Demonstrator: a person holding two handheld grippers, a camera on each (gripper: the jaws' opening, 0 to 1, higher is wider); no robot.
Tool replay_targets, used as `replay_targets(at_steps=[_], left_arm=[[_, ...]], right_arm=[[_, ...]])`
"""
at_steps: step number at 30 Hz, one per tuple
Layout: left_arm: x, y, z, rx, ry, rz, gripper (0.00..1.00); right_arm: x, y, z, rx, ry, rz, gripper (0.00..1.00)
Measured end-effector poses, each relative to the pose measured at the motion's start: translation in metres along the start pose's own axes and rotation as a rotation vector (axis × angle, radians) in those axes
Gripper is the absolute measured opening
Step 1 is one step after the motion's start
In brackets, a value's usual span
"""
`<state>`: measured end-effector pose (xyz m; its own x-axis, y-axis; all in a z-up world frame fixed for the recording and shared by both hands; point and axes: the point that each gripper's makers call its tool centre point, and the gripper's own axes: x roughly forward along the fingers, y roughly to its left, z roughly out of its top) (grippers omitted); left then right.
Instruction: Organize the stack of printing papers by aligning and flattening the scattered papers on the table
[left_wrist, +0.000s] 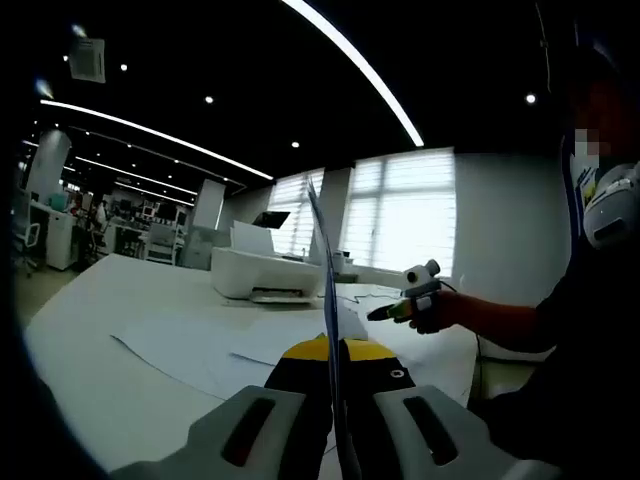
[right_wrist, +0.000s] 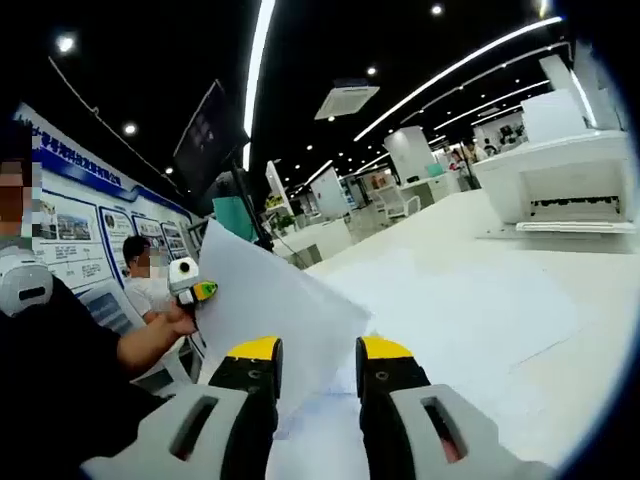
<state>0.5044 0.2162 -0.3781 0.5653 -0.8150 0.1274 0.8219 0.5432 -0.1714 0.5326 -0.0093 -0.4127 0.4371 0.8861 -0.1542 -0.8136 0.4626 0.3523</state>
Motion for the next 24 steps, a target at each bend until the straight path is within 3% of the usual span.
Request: replay_targets(at_steps=[3,15,24], left_arm=[[-0.001,0.000,0.000,-0.001,0.005,0.004,0.06],[-0.002,0.000,-0.002,-0.010,0.032,0.009,0.06],[-0.003,0.021,-0.023,-0.002,0.154,0.118,0.07]], right_arm=[[-0.010,-0.019,0.004,-0.069,0.015,-0.067,0.31],[-0.024,-0.027,0.008,-0.177,0.032,-0.162,0.39],[-0.029,-0.034,0.014,-0.208,0.029,-0.190,0.38]])
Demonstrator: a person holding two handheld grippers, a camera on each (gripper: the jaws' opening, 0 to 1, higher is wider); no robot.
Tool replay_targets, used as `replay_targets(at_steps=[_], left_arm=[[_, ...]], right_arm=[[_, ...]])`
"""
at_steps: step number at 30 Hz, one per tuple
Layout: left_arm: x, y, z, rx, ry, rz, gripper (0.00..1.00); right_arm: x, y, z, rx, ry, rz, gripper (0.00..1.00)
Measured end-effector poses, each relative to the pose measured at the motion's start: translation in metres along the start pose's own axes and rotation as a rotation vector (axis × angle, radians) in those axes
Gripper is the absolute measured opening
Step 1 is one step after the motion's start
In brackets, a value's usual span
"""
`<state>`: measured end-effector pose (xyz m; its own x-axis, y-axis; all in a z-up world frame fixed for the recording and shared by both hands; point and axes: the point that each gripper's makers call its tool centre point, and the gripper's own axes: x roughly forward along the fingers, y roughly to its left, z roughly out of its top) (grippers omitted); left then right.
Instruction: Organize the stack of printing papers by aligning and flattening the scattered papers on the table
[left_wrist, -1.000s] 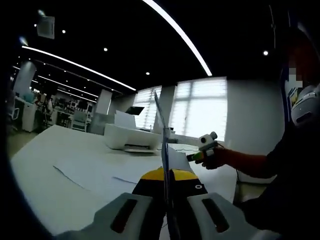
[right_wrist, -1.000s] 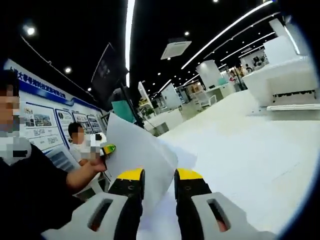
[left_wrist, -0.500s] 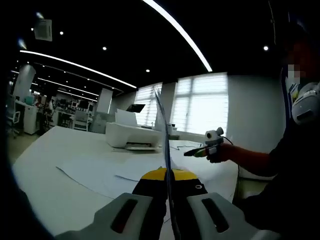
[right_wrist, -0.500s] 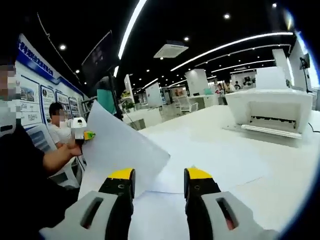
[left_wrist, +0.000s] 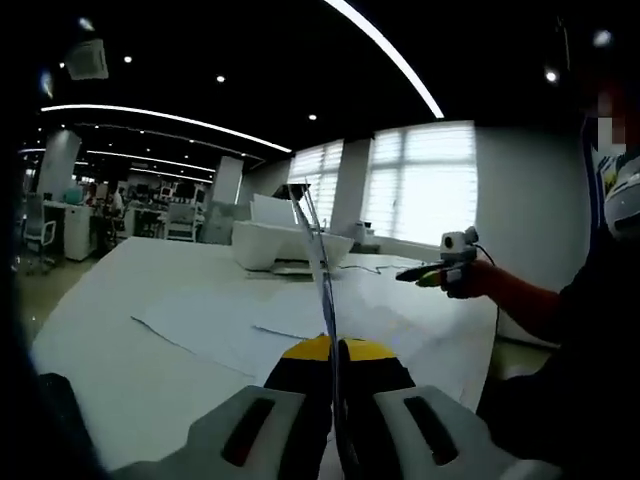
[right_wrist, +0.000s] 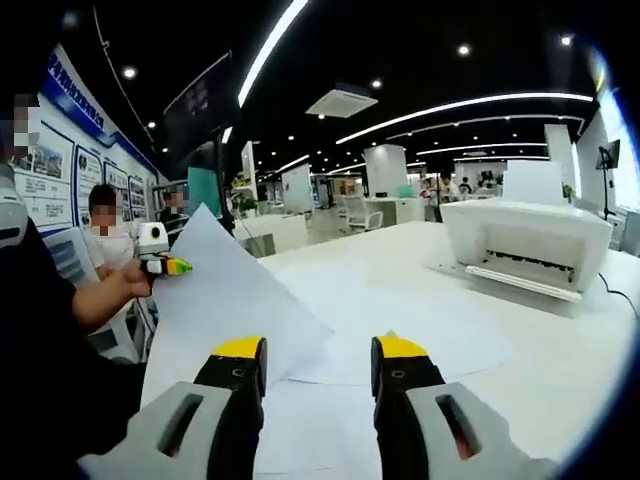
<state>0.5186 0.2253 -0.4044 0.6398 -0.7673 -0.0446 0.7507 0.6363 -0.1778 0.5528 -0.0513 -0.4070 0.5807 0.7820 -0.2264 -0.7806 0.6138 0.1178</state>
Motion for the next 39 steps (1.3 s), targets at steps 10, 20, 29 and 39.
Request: replay_targets(at_steps=[10,20,29,39], left_arm=[[0.002,0.013,-0.010,0.009,0.093,0.093,0.07],[-0.018,0.024,-0.017,-0.014,0.113,0.150,0.07],[-0.030,0.036,-0.020,-0.057,0.115,0.180,0.07],[-0.031,0.040,-0.023,-0.073,0.143,0.198,0.07]], right_arm=[[-0.005,-0.022,-0.004,-0.061,0.043,-0.032,0.38],[-0.010,-0.041,-0.011,-0.045,0.066,-0.095,0.39],[-0.006,-0.052,-0.015,-0.049,0.081,-0.138,0.44],[0.012,-0.054,-0.010,-0.072,0.095,-0.129,0.48]])
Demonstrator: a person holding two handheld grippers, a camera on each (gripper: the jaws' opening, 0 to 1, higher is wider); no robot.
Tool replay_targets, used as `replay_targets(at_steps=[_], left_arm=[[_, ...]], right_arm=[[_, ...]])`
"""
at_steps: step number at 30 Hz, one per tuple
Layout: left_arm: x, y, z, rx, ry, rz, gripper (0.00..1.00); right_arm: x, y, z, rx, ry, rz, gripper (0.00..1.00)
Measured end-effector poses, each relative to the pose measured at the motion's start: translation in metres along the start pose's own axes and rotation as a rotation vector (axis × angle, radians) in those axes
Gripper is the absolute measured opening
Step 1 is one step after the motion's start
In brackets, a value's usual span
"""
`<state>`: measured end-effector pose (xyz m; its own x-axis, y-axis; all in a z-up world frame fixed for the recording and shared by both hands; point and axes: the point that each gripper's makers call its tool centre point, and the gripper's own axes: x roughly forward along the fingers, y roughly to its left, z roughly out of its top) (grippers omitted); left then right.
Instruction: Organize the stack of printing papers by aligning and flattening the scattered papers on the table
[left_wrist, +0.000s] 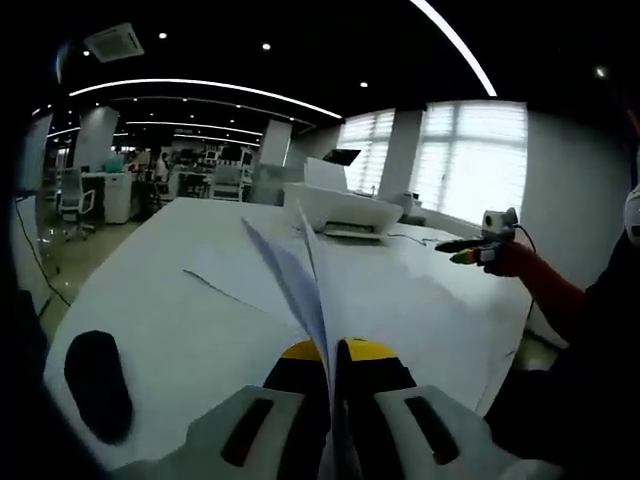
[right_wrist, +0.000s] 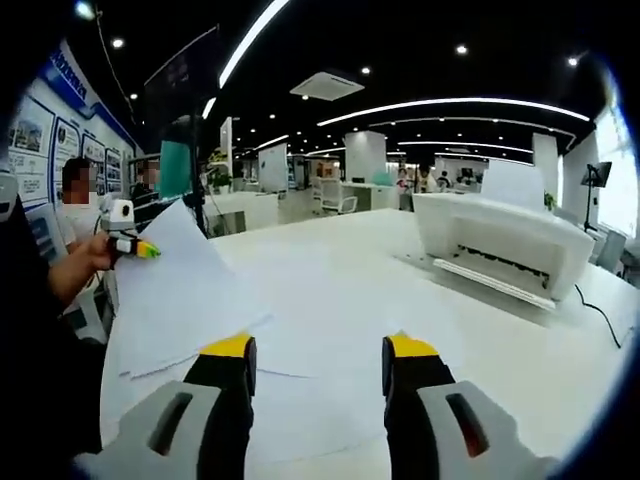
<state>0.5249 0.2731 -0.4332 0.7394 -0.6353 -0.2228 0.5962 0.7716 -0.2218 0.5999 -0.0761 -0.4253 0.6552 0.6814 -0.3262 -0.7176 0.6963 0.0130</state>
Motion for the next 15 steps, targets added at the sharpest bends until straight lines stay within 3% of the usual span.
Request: replay_targets(at_steps=[15], left_arm=[[0.001,0.007,-0.005,-0.030,0.015,-0.001,0.08]], right_arm=[[0.038,-0.026,-0.008,-0.013,0.096,-0.003,0.52]])
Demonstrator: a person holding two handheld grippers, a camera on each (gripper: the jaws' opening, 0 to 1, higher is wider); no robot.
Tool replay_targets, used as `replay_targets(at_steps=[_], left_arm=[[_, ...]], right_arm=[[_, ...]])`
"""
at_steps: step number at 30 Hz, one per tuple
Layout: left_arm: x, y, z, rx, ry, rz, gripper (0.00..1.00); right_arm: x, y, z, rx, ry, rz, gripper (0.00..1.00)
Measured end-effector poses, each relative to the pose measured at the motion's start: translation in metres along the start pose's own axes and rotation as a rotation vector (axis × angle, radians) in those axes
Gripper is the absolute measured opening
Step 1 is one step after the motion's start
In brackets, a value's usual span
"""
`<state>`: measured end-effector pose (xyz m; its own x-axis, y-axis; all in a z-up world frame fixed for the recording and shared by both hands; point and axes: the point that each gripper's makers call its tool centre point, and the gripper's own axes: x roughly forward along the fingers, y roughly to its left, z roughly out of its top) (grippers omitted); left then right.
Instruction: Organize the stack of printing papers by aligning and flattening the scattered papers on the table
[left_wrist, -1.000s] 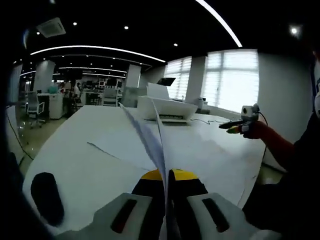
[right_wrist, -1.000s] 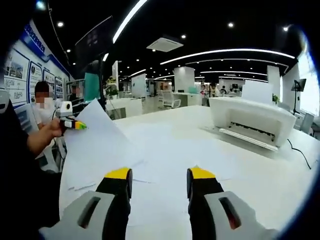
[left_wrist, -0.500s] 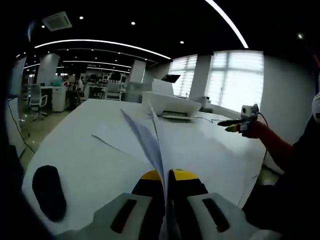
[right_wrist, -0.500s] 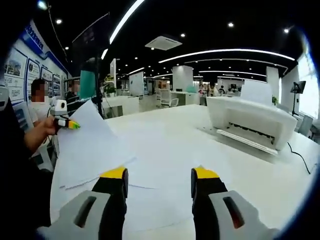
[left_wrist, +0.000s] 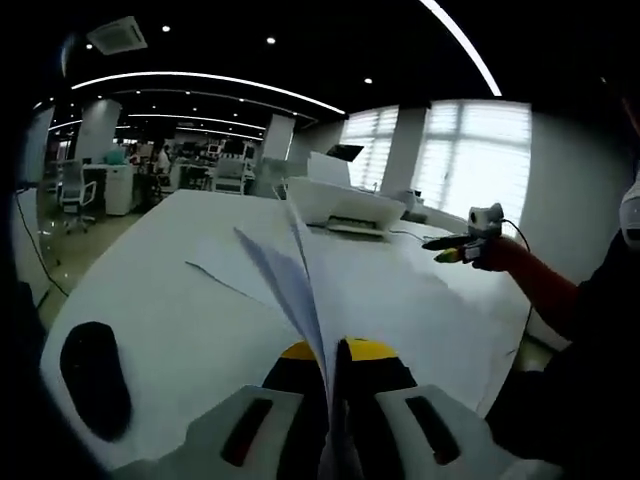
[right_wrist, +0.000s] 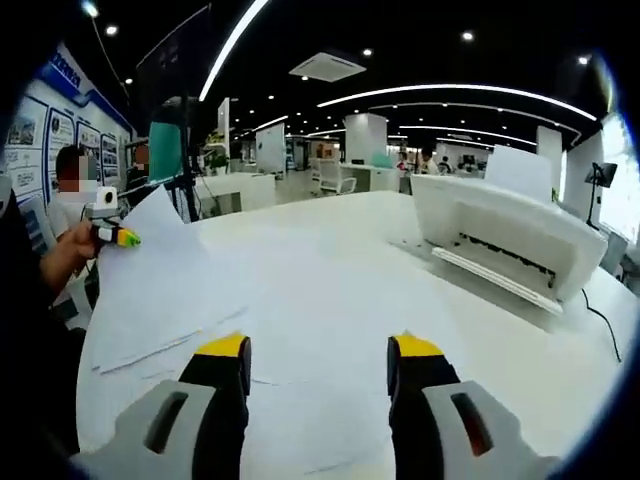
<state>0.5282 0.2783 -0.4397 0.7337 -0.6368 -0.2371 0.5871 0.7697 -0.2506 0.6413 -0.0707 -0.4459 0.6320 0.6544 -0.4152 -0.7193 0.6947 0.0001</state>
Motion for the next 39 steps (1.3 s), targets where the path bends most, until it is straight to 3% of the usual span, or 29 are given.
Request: replay_targets(at_steps=[23,30,39], left_arm=[[0.008,0.000,-0.001,-0.015,0.033,-0.001,0.08],[0.009,-0.002,-0.002,-0.019,0.047,0.002,0.08],[0.009,-0.003,-0.003,-0.019,0.060,0.013,0.08]], right_arm=[[0.074,-0.046,0.036,-0.065,0.039,0.052,0.61],[0.091,-0.058,0.037,-0.098,0.066,0.072,0.64],[0.102,-0.069,0.037,-0.078,0.052,0.093,0.64]])
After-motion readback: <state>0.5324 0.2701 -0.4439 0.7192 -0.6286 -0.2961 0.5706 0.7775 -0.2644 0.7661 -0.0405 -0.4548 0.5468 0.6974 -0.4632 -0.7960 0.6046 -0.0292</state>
